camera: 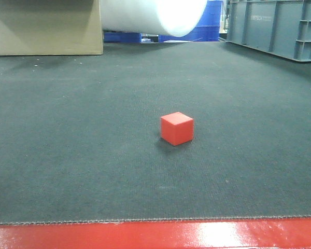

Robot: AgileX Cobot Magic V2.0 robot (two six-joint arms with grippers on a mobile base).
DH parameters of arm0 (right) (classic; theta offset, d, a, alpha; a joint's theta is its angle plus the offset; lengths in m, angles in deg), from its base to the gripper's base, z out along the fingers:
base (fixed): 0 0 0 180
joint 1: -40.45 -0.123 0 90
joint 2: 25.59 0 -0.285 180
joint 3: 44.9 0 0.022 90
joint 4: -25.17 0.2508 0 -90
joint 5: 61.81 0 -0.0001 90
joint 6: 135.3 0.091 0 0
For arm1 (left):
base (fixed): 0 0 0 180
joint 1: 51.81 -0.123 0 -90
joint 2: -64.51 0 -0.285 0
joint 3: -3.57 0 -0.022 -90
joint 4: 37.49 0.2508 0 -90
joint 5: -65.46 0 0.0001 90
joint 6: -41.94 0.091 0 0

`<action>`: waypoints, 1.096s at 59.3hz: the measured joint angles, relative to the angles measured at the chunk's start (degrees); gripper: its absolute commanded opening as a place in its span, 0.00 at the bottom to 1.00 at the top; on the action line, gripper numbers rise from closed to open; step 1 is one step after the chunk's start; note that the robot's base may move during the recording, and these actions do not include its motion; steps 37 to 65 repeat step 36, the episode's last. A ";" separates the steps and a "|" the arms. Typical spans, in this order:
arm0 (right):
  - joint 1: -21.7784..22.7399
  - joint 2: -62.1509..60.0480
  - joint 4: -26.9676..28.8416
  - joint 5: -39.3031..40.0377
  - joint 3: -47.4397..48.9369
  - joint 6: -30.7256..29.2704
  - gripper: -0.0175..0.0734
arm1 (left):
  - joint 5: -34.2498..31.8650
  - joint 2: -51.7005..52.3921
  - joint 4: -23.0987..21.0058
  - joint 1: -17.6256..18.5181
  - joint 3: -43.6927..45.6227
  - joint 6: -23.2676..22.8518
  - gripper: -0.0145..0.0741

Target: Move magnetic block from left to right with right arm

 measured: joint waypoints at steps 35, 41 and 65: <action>0.00 0.00 0.22 0.14 0.00 0.00 0.26 | 0.00 0.00 0.00 0.00 0.00 0.00 0.03; 0.00 0.00 0.22 0.14 0.00 0.00 0.26 | 0.00 0.00 0.00 0.00 0.00 0.00 0.03; 0.00 0.00 0.22 0.14 0.00 0.00 0.26 | 0.00 0.00 0.00 0.00 0.00 0.00 0.03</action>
